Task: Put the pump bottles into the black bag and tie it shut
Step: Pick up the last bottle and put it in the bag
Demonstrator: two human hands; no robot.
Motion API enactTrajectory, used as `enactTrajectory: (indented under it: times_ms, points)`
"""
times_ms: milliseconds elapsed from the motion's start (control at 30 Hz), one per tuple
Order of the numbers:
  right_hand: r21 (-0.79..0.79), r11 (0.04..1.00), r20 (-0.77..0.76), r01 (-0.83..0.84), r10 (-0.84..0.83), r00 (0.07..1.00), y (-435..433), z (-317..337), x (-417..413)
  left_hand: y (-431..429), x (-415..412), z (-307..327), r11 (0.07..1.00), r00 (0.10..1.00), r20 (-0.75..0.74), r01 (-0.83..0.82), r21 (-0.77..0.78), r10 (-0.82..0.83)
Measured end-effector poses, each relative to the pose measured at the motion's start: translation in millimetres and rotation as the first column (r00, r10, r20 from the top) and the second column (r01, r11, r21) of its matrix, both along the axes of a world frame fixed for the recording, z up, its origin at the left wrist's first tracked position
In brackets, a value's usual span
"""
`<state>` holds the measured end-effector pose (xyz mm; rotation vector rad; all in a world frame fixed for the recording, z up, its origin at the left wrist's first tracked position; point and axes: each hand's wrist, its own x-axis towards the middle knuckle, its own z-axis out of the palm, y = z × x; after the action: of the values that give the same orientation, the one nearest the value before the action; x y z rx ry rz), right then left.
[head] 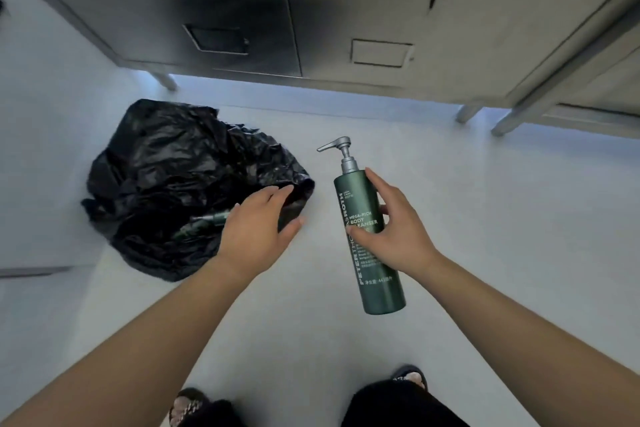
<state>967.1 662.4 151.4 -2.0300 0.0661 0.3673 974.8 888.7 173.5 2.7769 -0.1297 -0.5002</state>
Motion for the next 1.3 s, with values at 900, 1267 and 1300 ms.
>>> enactTrajectory:
  times_ms: [900,1267,1300]
  points:
    - [-0.073,0.734,-0.010,-0.675,0.676,0.737,196,106,149,152,-19,99,0.695,0.686,-0.145,-0.719,0.020,0.713]
    - [-0.100,0.412,0.061,-0.906,0.911,0.408,224,-44,170,128,-30,-72,0.449,0.445,-0.125,-0.894,0.003,0.887]
    - [-0.104,0.390,0.070,-0.915,0.921,0.384,228,-62,170,128,-31,-93,0.450,0.448,-0.118,-0.893,-0.007,0.886]
